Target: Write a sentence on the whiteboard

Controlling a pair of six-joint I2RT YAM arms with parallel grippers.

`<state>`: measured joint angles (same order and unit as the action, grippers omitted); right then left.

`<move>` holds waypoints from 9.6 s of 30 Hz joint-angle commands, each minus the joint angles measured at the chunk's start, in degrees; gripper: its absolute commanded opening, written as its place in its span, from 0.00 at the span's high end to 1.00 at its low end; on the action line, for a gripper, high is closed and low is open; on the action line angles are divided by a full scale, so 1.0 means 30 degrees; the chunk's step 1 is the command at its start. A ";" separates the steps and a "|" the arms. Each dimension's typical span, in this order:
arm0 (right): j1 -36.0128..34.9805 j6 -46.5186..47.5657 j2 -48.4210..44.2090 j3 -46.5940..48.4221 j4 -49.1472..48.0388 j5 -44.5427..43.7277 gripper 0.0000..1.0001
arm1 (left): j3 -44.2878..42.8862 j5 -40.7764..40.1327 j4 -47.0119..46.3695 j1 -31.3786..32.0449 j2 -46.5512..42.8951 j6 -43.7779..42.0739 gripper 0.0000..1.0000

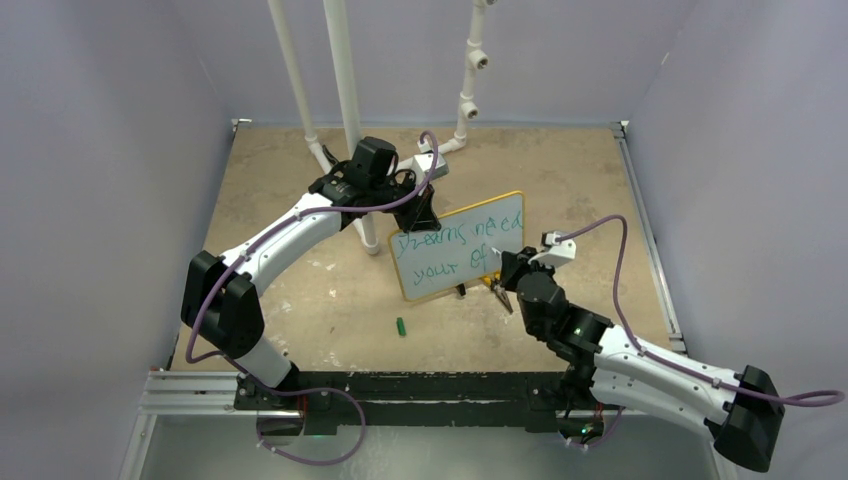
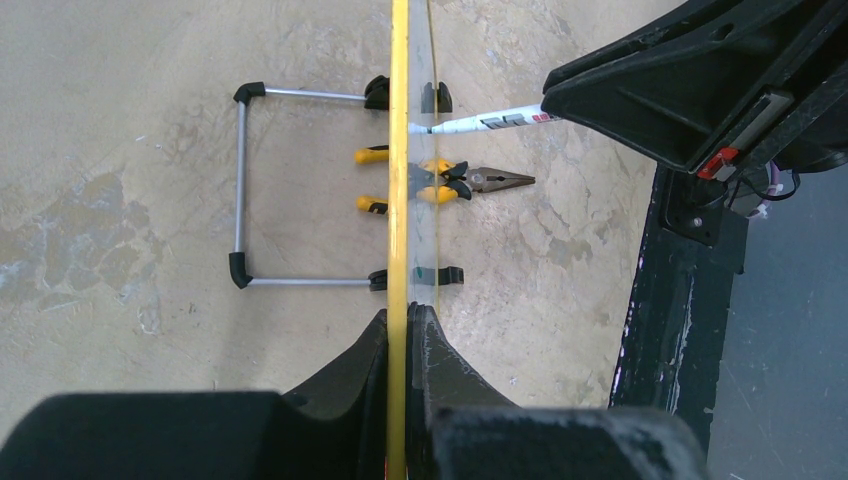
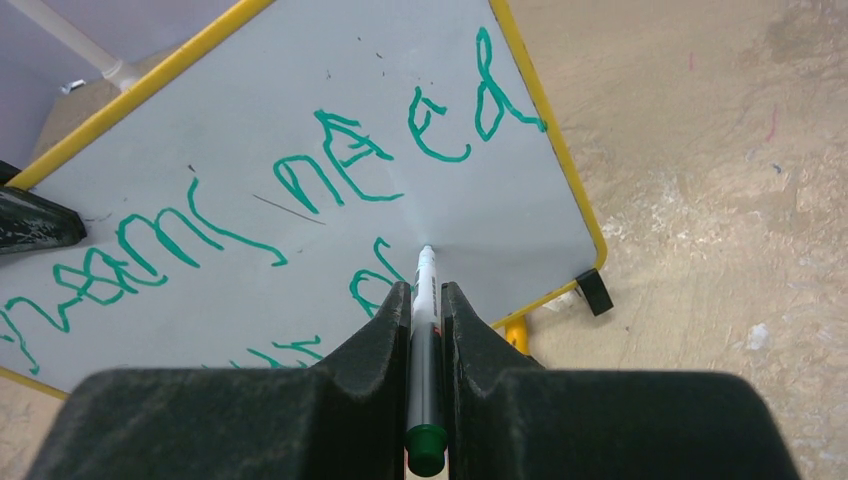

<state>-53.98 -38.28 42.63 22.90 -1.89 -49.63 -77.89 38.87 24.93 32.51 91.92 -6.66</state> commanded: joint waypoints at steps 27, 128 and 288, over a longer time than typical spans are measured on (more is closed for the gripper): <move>0.0033 -0.0783 0.0958 0.0308 0.0183 0.0370 1.00 | 0.0243 -0.0284 0.0003 -0.0440 -0.0347 -0.0653 1.00; 0.0077 -0.2335 -0.2729 -0.0467 0.2399 -0.0261 1.00 | -0.3105 -0.1545 -0.1008 0.0650 0.1038 0.1092 0.24; 0.1937 -0.2243 -0.1470 -0.1119 0.0186 -0.0614 1.00 | -0.2282 -0.1532 -0.0030 0.1943 0.2085 -0.0330 1.00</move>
<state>-48.56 -42.06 37.52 18.28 -3.42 -48.64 -85.73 34.70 23.57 38.28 99.09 -5.06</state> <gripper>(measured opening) 0.137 0.040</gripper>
